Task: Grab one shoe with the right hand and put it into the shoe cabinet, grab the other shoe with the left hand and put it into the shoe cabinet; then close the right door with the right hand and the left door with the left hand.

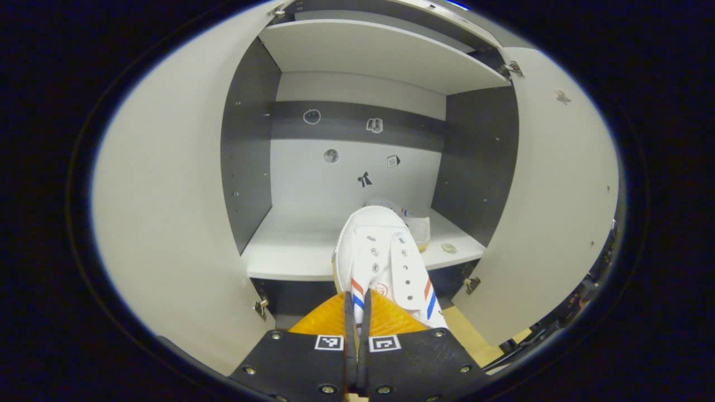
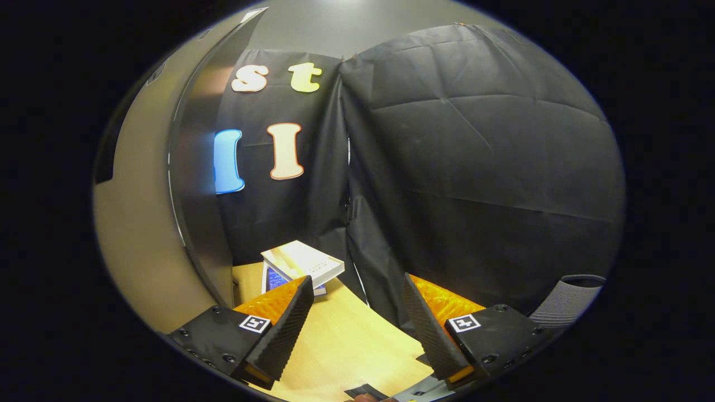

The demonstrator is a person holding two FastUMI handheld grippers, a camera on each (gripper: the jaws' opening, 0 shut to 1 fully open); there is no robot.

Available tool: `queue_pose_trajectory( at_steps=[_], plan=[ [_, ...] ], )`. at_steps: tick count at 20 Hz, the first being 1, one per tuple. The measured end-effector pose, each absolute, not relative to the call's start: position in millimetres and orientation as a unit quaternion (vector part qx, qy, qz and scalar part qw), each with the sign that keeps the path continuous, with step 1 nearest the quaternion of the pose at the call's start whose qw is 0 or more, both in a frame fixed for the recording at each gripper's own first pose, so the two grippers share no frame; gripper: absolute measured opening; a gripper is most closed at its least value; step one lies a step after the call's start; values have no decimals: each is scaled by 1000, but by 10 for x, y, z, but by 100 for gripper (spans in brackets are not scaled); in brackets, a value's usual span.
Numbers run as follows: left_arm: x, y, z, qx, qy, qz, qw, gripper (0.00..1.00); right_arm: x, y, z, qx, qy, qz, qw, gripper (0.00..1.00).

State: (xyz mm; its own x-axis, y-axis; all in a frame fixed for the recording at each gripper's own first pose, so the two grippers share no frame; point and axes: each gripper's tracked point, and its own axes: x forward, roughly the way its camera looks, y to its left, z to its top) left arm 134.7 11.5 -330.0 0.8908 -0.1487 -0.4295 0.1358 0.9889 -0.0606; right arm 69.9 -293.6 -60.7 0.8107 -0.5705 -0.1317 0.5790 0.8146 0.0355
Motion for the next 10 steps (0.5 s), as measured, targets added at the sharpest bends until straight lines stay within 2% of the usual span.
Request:
queue_pose_trajectory(
  at_steps=[4, 5, 10],
  plan=[
    [1334, 116, -3246, -22, 192, -56, 979, 0, 682, -3010, -622, 26, 56, -310, 949, 100],
    [1330, 120, -3244, -26, 187, -53, 981, 0, 697, -3026, -630, 26, 57, -311, 948, 96],
    [1337, 154, -3197, -11, 164, -29, 986, 0, 724, -3030, -567, 33, 44, -315, 948, 100]
  ],
)
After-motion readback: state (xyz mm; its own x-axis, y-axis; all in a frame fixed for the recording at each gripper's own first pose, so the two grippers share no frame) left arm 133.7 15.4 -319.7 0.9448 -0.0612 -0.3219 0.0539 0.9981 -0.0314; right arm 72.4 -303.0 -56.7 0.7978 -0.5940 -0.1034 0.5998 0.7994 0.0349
